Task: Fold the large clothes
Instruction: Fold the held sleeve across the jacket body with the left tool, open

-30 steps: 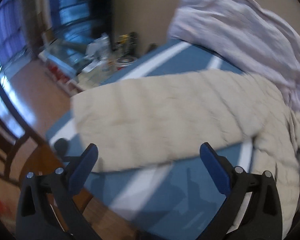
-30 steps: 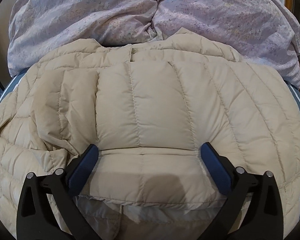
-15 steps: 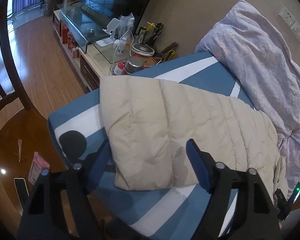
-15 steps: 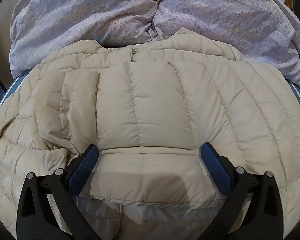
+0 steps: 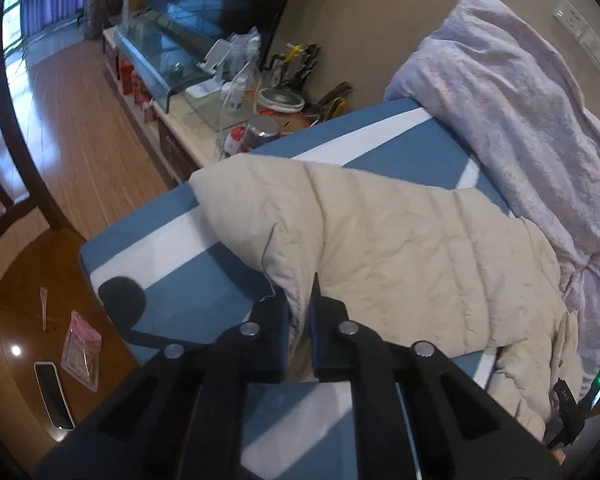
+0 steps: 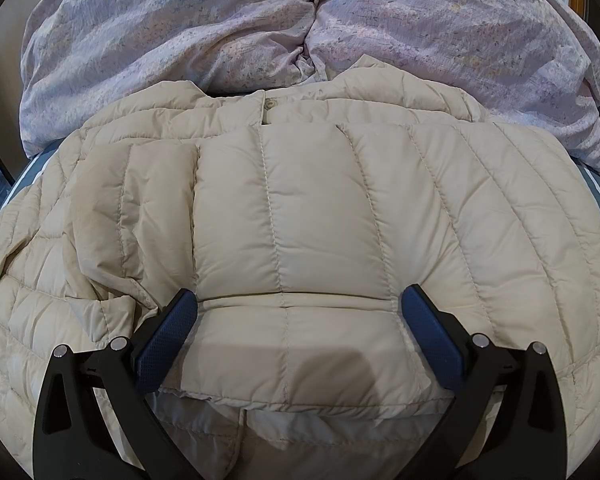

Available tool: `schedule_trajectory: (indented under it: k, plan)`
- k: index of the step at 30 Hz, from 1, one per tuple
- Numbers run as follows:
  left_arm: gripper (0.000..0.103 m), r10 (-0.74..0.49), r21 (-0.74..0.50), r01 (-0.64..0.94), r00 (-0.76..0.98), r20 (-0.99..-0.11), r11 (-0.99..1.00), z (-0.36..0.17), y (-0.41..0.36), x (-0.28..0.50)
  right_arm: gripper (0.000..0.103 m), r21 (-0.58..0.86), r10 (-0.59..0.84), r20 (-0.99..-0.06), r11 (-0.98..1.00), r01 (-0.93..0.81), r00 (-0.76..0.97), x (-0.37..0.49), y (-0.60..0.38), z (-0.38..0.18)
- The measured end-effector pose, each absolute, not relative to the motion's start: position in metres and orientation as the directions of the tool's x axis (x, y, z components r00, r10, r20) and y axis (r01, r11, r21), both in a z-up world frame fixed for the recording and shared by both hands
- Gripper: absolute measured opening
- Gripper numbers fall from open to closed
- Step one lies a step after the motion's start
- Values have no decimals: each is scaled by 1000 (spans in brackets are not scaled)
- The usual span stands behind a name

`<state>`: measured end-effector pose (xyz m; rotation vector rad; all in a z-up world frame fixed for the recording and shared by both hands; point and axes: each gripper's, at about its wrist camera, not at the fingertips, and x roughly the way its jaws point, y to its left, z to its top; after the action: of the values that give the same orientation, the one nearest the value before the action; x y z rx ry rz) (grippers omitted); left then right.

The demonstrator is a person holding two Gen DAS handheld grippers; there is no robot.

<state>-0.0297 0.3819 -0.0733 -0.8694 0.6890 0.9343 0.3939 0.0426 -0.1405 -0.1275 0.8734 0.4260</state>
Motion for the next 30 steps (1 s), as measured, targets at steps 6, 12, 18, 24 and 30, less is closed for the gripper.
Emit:
schedule_trajectory:
  k: [6, 12, 18, 24, 30]
  plan:
    - [8, 399, -355, -829, 530, -748, 433, -28, 364, 5, 102, 65, 311, -765, 908, -413, 563, 394, 43, -141]
    - [8, 364, -365, -735, 626, -690, 572, 19, 333, 68, 102, 63, 310, -767, 908, -414, 562, 394, 43, -140]
    - [8, 223, -422, -602, 715, -663, 678, 35, 296, 144, 102, 59, 308, -768, 907, -417, 562, 394, 43, -140]
    - [7, 67, -452, -459, 754, -654, 765, 33, 236, 210, 102, 62, 317, -779, 898, -436, 541, 394, 42, -133]
    - [6, -75, -475, -321, 761, -644, 819, 25, 175, 262, 102, 111, 370, -745, 889, -445, 554, 382, 9, -105]
